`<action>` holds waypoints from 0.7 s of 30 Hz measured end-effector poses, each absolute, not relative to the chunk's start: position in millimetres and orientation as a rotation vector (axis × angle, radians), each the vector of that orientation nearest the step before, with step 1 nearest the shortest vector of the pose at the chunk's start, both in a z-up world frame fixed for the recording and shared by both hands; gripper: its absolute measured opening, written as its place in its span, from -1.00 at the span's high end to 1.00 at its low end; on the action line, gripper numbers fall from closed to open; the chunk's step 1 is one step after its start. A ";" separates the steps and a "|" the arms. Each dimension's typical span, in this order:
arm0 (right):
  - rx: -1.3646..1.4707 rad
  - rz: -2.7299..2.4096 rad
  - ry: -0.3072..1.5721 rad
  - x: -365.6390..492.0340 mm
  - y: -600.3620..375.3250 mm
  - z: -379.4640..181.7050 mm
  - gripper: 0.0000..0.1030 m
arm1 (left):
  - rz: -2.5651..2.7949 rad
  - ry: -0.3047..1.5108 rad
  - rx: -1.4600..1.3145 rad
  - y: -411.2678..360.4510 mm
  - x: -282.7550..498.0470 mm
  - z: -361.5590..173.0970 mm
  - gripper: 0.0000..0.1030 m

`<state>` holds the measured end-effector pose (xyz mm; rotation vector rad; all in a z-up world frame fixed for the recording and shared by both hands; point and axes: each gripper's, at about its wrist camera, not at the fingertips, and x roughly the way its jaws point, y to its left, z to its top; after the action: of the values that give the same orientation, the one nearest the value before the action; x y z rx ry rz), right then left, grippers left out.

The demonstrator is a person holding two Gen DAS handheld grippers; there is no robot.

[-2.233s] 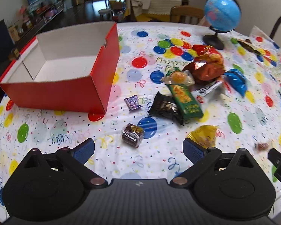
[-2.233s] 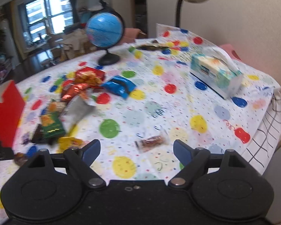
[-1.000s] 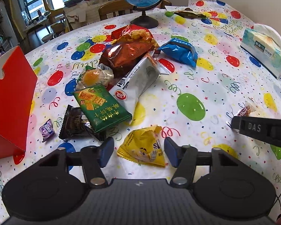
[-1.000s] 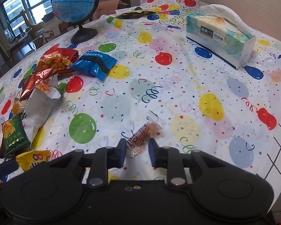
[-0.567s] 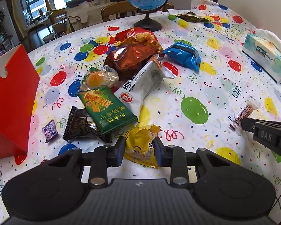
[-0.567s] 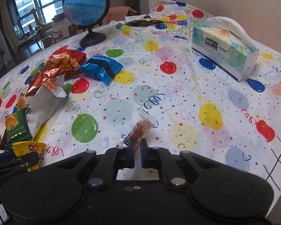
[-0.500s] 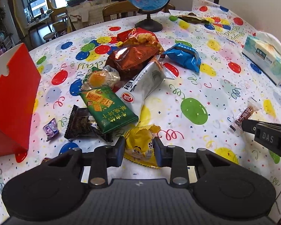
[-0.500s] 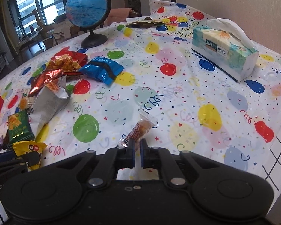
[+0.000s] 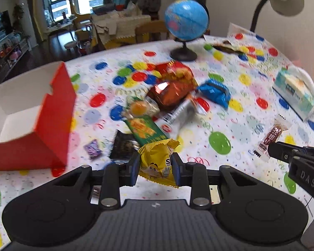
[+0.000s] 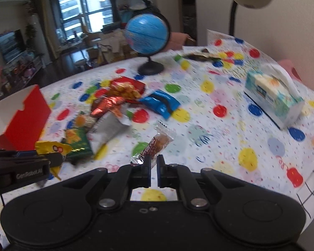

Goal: Organize snacks
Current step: 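Carry the yellow bag with the left tool while the right tool carries the candy bar to the box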

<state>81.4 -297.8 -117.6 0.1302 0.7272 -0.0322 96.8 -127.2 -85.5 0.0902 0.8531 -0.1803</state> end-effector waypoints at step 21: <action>-0.058 0.347 0.607 135.0 -137.1 -51.0 0.94 | 0.082 0.739 -0.010 30.4 111.0 -19.4 0.39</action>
<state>135.0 -137.1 -51.0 -0.0582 0.6074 0.3472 111.0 30.4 -19.4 -0.0103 0.7390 0.0817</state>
